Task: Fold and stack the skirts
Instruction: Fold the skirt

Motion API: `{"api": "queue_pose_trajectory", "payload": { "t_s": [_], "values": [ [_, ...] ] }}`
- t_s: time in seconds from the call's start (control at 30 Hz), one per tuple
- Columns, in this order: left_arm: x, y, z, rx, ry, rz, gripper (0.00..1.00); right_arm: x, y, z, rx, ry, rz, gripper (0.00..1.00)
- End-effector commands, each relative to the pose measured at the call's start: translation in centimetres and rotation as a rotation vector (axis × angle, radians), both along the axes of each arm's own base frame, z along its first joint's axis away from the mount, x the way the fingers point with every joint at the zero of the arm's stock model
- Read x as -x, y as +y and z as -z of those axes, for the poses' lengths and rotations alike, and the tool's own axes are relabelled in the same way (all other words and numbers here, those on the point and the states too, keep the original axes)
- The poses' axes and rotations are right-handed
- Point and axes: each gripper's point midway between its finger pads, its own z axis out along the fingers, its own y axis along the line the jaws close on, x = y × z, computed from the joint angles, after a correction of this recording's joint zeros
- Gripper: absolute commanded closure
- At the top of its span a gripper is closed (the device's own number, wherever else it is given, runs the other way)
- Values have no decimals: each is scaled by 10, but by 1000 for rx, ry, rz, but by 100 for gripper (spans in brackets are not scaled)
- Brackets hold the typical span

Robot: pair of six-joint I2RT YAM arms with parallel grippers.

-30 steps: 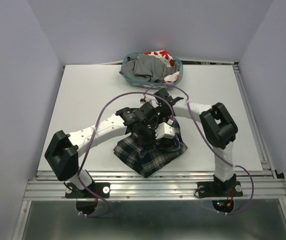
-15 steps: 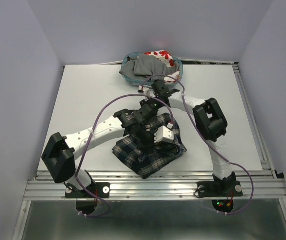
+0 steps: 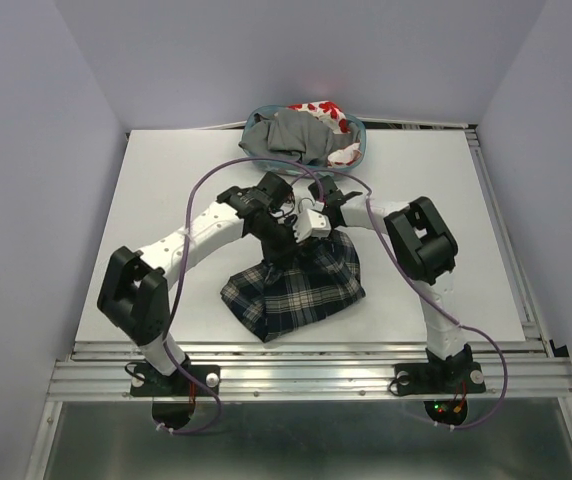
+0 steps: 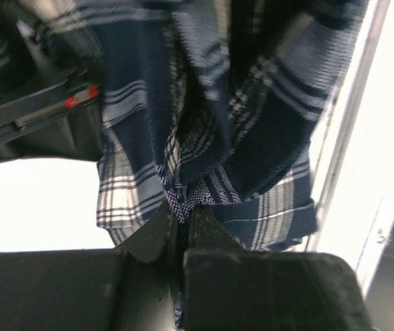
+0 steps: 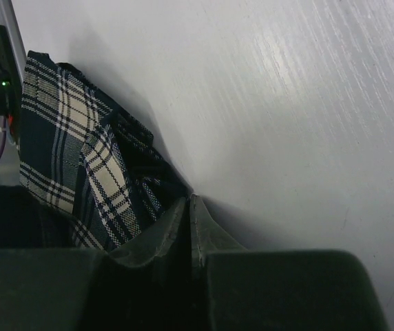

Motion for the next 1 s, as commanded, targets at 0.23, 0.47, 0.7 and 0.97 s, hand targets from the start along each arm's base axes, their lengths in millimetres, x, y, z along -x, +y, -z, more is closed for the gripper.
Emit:
{"api": "queue_pose_trajectory", "payload": {
  "t_s": [0.23,0.47,0.7,0.97],
  "values": [
    [-60,18,39,-54,-80,-80,99,10,-12,15,84,-10,-9,86],
    [-60,29,82,-83,-30,-115,89,-35,-29,14,186,-42,174,68],
    [-51,29,104,-86,27,-126,84,-66,-53,-9,179,40,322,60],
    [-57,26,105,-88,44,-187,65,-89,-102,-55,242,-71,439,49]
  ]
}}
